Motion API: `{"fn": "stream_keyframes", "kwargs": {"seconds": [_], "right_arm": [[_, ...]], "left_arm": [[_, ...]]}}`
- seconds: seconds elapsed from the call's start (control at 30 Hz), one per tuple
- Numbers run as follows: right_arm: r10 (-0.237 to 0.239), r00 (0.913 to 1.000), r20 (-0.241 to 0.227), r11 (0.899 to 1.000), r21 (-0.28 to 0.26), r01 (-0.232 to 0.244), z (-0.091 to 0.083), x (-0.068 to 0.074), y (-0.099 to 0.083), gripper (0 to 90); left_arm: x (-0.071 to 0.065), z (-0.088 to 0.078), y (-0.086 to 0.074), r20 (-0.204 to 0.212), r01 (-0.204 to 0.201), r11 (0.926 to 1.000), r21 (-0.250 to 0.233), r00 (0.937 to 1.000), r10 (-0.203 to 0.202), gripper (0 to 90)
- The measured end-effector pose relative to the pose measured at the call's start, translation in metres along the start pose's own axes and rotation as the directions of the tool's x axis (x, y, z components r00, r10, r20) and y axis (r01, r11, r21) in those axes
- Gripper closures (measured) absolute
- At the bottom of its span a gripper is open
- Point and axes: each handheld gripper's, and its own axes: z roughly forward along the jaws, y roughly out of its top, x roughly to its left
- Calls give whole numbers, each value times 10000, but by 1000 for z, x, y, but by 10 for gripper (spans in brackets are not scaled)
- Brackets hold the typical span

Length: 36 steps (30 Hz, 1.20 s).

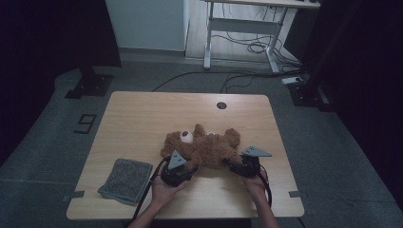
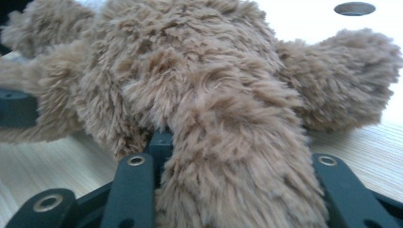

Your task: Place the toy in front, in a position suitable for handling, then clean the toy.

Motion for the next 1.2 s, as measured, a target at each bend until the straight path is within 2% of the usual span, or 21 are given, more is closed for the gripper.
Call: {"fn": "stream_keyframes", "kwargs": {"seconds": [0.13, 0.23, 0.27, 0.3, 0.43, 0.47, 0.63, 0.8, 0.87, 0.9, 0.93, 1.0, 1.03, 1.07, 1.2], "right_arm": [[130, 9999, -24, 9999, -30, -130, -1, -2, -2, 531], [193, 9998, 29, 9998, -63, -192, -2, 0, -3, 491], [282, 9996, -19, 9996, -86, -283, -3, 1, -4, 466], [318, 9995, -15, 9994, -146, -318, -4, 1, -5, 457], [401, 9991, -138, 9989, -220, -404, -7, 1, -6, 438], [435, 9988, -205, 9987, -267, -441, -8, 2, -7, 424], [550, 9980, -313, 9977, -371, -561, -10, 2, -9, 402], [562, 9980, -287, 9977, -368, -572, -11, 2, -12, 395], [584, 9979, -283, 9974, -399, -595, -11, 2, -12, 395], [576, 9980, -276, 9975, -405, -587, -11, 2, -12, 394], [567, 9980, -274, 9975, -415, -578, -11, 2, -13, 394], [548, 9981, -268, 9975, -423, -559, -12, 3, -13, 394], [548, 9981, -268, 9975, -423, -559, -12, 3, -13, 394], [551, 9981, -267, 9975, -422, -562, -12, 3, -13, 393], [502, 9984, -241, 9978, -429, -512, -13, 2, -14, 392]], "left_arm": [[0, -1, 1, 7, 89, 10000, 39, 10000, -89, 621], [1, -8, 4, 227, 106, 9999, 14, 9997, -107, 480], [1, -17, 4, 166, -18, 9999, -130, 9999, 20, 389], [1, -22, 4, 72, -86, 9998, -195, 9999, 87, 356], [3, -35, 2, -205, -150, 9996, -221, 9997, 145, 285], [7, -43, 0, -362, -121, 9998, -154, 9993, 116, 254], [14, -56, -5, -252, 69, 10000, -27, 9997, -69, 221], [26, -81, -13, -451, 229, 9996, -177, 9987, -236, 209], [29, -91, -19, -753, 166, 9998, -114, 9970, -174, 211], [29, -91, -19, -753, 166, 9998, -114, 9970, -174, 210], [33, -97, -24, -1127, 101, 9999, 43, 9936, -95, 209], [37, -101, -28, -1411, 120, 9999, 90, 9899, -106, 208], [37, -101, -28, -1411, 120, 9999, 90, 9899, -106, 208], [41, -103, -30, -1627, 154, 9997, 184, 9866, -122, 207], [48, -105, -32, -1742, 285, 9992, 265, 9844, -234, 208]]}}
